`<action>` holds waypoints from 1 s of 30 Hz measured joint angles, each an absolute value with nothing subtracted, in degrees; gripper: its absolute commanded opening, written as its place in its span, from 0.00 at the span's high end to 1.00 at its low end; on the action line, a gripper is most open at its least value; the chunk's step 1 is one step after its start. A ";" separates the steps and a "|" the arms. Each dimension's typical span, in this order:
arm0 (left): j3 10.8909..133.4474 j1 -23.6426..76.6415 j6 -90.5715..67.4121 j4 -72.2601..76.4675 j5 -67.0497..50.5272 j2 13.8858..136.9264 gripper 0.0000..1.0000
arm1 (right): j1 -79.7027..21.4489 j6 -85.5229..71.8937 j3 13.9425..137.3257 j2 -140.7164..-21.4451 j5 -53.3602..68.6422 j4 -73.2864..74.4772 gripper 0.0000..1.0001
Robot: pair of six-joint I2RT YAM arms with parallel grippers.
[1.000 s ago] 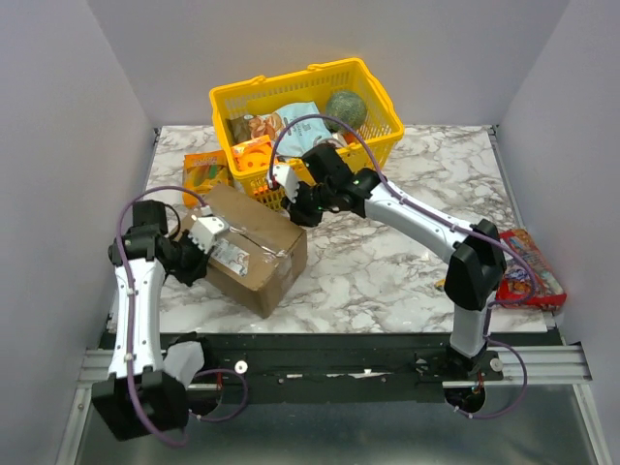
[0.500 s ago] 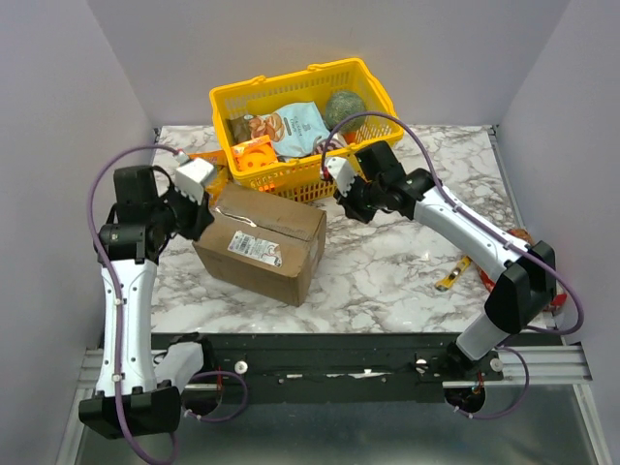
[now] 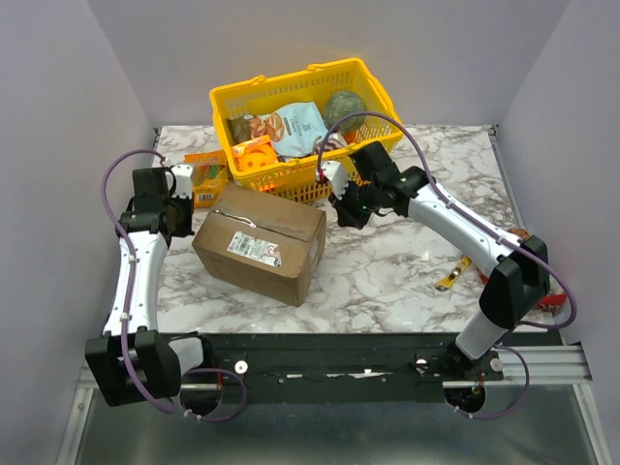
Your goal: Unpack the express box
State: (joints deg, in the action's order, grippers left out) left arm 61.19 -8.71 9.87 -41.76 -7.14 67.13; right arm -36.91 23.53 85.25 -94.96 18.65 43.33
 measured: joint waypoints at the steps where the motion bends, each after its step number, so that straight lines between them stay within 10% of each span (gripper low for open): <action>1: 60.36 -8.71 9.69 -41.71 -7.73 67.13 1.00 | -36.91 23.53 85.58 -95.20 19.51 43.40 0.99; 21: 51.88 -1.23 8.14 -39.03 -30.04 64.55 0.93 | -33.43 25.19 89.25 -99.31 17.32 46.06 0.99; 30: 52.07 4.80 8.29 -38.52 -34.59 66.28 0.75 | -28.71 25.96 84.33 -96.38 15.81 46.28 0.99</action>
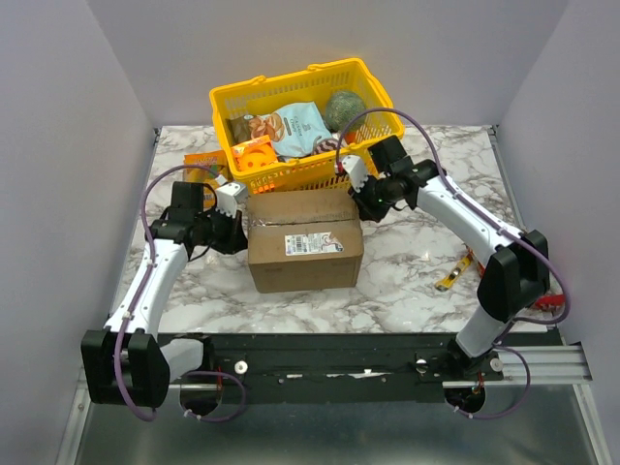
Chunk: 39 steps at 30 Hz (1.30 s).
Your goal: Unpack the express box
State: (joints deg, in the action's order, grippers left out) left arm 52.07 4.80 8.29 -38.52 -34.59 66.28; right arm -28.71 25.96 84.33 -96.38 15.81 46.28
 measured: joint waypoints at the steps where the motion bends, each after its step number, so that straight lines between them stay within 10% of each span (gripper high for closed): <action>1: 52.07 5.43 8.27 -38.39 -35.16 66.46 0.68 | -28.10 25.98 83.79 -95.90 15.66 46.37 0.99; 6: 52.95 6.22 7.66 -39.07 -34.30 67.26 0.32 | -22.33 23.92 79.46 -90.78 13.04 46.06 0.89; 10: 54.08 4.82 7.35 -39.72 -30.76 65.69 0.24 | -12.25 18.98 72.86 -84.47 9.87 46.57 0.67; 21: 57.80 -1.13 4.49 -39.48 -26.37 61.80 0.23 | 0.58 5.65 57.87 -84.03 8.19 49.47 0.35; 39: 61.47 -1.13 7.55 -43.29 -21.82 66.50 0.24 | 8.34 -1.50 57.32 -95.20 0.45 48.84 0.35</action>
State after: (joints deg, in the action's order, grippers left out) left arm 61.47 -1.13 7.55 -43.29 -21.82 66.50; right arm 8.34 -1.50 57.32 -95.20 0.45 48.84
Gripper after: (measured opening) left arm 0.765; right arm 0.658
